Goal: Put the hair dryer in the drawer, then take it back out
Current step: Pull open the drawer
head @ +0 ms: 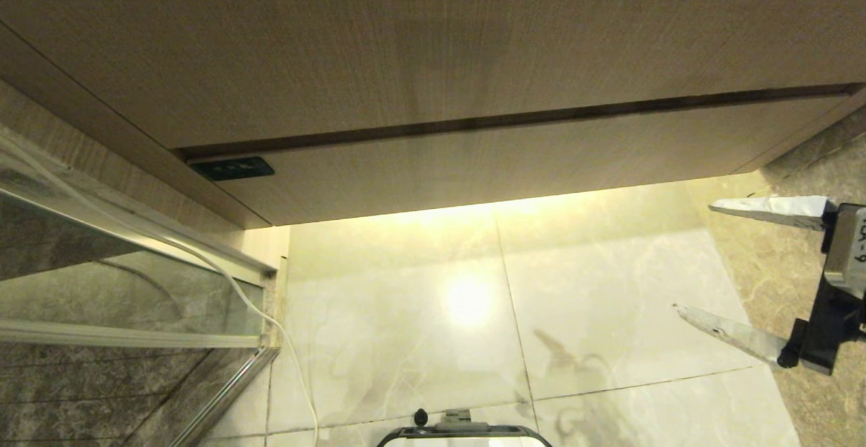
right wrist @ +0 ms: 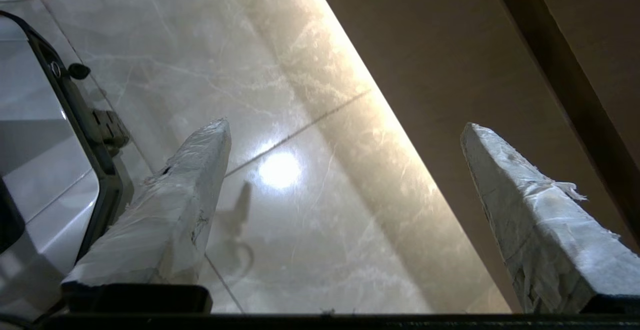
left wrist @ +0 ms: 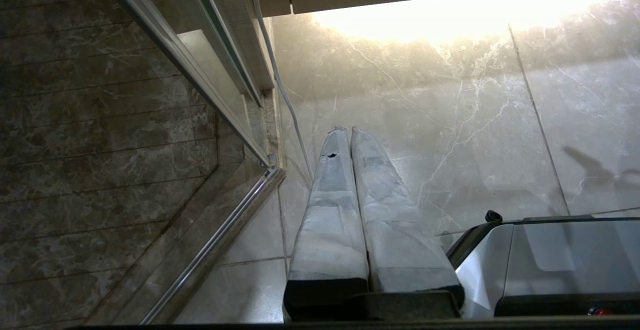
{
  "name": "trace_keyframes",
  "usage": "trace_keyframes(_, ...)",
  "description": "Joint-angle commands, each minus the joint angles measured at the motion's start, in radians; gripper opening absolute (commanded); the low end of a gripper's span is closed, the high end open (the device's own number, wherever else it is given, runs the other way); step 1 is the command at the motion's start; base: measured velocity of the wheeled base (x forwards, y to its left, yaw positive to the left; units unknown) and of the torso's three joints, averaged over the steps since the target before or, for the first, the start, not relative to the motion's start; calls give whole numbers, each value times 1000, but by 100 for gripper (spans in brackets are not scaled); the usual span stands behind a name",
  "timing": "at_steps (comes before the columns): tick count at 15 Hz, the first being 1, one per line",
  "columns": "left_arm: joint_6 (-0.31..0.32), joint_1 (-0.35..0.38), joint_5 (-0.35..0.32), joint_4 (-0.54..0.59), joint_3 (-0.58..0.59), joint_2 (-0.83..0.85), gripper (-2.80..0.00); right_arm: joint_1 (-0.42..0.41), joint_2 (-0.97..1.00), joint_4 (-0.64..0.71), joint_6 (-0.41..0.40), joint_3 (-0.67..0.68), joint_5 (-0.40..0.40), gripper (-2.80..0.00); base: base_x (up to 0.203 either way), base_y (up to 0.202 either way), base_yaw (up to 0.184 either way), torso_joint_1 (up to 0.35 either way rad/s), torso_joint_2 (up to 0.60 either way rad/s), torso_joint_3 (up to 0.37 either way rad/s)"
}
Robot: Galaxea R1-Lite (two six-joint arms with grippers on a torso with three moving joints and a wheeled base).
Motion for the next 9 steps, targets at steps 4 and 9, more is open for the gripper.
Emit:
trace_keyframes(4, 0, 0, 0, 0, 0, 0, -280, -1, 170, -108, -14, -13, 19, 0, 0, 0, 0, 0, 0, 0)
trace_keyframes(9, 0, 0, 0, 0, 0, 0, -280, -17, 307, -226, -66, -37, 23, 0, 0, 0, 0, 0, 0, 0)
